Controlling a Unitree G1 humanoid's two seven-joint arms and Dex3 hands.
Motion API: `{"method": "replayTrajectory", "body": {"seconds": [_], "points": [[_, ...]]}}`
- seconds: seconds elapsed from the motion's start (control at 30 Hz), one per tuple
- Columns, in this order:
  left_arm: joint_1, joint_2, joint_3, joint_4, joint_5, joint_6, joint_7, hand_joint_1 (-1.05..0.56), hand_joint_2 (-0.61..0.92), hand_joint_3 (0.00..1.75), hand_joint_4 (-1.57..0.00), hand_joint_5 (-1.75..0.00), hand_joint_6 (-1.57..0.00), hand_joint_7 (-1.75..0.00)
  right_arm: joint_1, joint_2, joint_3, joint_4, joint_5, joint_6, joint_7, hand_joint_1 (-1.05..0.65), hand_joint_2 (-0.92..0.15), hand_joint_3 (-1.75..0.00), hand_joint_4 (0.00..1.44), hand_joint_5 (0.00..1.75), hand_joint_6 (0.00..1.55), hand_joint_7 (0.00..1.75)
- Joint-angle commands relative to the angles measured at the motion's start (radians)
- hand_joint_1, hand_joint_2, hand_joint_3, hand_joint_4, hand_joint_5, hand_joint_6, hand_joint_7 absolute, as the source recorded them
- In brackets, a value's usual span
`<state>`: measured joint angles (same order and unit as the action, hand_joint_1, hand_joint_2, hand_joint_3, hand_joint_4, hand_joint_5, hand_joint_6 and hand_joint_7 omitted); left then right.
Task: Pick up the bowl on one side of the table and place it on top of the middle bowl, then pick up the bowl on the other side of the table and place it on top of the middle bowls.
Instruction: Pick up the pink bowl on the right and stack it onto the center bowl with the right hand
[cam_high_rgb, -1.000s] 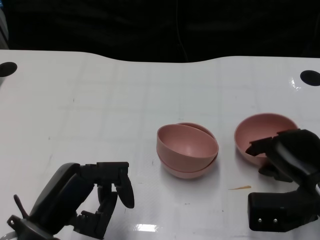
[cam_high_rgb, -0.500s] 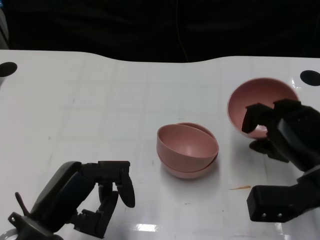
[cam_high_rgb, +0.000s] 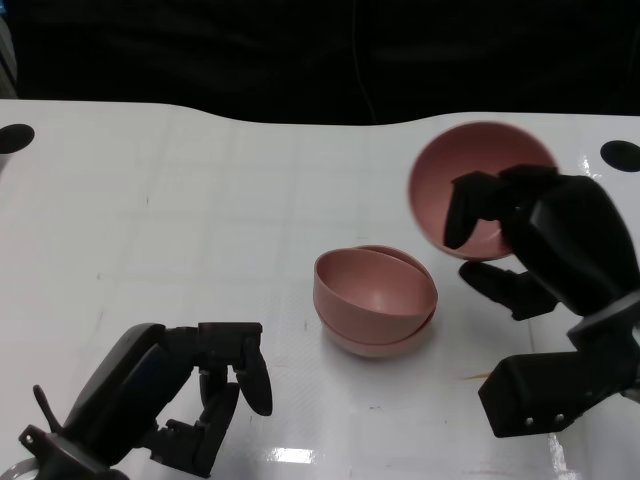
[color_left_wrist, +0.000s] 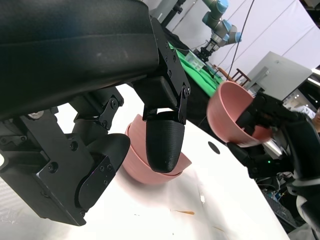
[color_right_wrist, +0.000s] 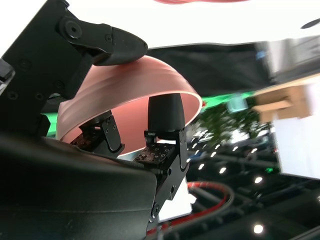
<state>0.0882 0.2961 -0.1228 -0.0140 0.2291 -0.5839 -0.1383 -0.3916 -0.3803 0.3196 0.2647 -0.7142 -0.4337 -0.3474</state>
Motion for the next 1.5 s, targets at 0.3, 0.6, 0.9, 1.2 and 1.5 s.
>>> {"method": "replayTrajectory", "body": {"seconds": [0.3, 0.6, 0.9, 1.2, 1.5], "points": [[-0.006, 0.005, 0.002, 0.026, 0.024, -0.023, 0.003, 0.04, 0.14, 1.66, -0.93, -1.66, -0.87, -1.45, -0.084, 0.061, 0.014, 0.063, 0.179, -0.061, 0.277, -0.07, -0.22, -1.46, 0.98, 1.75, 0.85, 1.52], [-0.004, 0.003, 0.002, 0.027, 0.031, -0.029, 0.005, 0.03, 0.15, 1.66, -0.93, -1.66, -0.87, -1.44, -0.127, 0.115, 0.027, 0.184, 0.244, -0.121, 0.379, -0.11, -0.32, -1.23, 0.98, 1.75, 0.80, 1.62], [-0.004, 0.001, 0.002, 0.031, 0.040, -0.033, 0.008, 0.01, 0.15, 1.67, -0.93, -1.66, -0.87, -1.44, -0.119, 0.140, 0.029, 0.211, 0.282, -0.076, 0.484, -0.20, -0.37, -1.05, 0.57, 1.06, 0.64, 0.48], [-0.004, 0.005, 0.008, 0.040, 0.048, -0.039, 0.009, 0.02, 0.15, 1.66, -0.92, -1.66, -0.87, -1.45, -0.107, 0.104, 0.036, 0.209, 0.208, -0.127, 0.446, -0.41, -0.89, -0.16, 0.31, 0.73, 0.54, 0.16], [-0.002, 0.008, 0.011, 0.050, 0.045, -0.054, 0.008, 0.01, 0.16, 1.65, -0.92, -1.64, -0.86, -1.45, -0.058, 0.058, 0.024, 0.119, 0.144, -0.112, 0.428, -0.50, -0.92, -0.13, 0.18, 0.67, 0.46, 0.11]]}}
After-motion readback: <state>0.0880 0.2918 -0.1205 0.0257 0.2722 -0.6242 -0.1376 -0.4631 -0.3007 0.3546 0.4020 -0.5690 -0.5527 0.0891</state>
